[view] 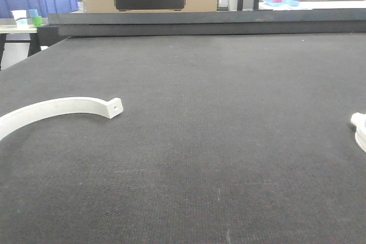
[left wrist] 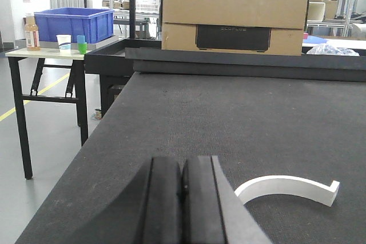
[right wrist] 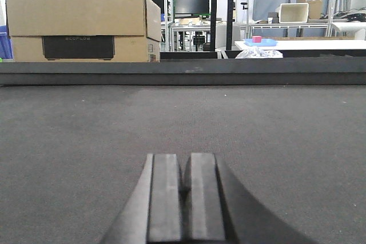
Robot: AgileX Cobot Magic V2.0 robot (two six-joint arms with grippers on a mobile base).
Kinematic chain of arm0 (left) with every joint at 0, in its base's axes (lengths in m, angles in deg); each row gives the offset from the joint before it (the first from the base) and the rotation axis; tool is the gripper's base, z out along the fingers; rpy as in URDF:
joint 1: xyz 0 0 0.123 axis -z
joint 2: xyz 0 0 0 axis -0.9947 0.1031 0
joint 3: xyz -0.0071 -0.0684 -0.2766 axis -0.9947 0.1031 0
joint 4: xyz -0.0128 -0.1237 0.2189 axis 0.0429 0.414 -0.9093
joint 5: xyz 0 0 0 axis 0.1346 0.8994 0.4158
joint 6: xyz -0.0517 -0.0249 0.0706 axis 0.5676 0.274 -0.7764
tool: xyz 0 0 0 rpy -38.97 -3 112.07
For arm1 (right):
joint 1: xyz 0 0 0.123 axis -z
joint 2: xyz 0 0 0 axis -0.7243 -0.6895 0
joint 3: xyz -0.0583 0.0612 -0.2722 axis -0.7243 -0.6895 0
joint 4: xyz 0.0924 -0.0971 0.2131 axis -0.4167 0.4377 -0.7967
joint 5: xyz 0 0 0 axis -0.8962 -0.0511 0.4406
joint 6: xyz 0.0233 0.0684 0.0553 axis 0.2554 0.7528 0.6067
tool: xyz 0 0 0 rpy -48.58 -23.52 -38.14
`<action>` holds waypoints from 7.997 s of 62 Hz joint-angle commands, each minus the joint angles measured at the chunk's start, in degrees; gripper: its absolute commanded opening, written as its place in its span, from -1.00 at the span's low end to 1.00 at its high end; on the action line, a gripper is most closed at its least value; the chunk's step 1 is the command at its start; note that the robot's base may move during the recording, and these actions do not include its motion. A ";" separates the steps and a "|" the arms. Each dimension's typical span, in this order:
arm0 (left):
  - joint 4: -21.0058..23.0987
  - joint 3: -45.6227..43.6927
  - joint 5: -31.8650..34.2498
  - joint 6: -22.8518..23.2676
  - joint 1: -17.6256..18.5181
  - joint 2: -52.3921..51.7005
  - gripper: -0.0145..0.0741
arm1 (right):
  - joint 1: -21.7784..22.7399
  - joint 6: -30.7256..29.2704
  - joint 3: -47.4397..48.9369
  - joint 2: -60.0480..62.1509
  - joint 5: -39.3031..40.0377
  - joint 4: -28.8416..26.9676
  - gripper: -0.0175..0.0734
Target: Grab PVC pipe and place in blue bin
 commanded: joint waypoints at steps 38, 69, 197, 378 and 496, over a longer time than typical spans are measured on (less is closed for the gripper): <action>0.02 -0.16 0.73 -0.08 -0.21 -0.33 -0.92 | 0.16 -0.09 0.02 0.19 1.20 -0.32 -0.98; -0.72 -0.16 1.99 -0.08 -0.21 -0.33 -0.92 | 0.16 -0.09 0.02 0.19 2.59 -0.32 -0.98; 8.21 -57.19 -53.70 -0.08 -0.21 65.37 -0.92 | 0.16 -3.19 50.68 -64.19 -51.22 -3.95 -0.98; 10.27 -57.82 -58.49 -0.08 -0.21 72.13 -0.92 | -13.18 16.75 64.61 -94.69 -56.74 0.13 -0.99; 6.36 -68.73 -56.06 -0.08 5.44 102.66 -0.34 | -13.53 14.44 64.41 -85.41 -55.82 2.69 -0.99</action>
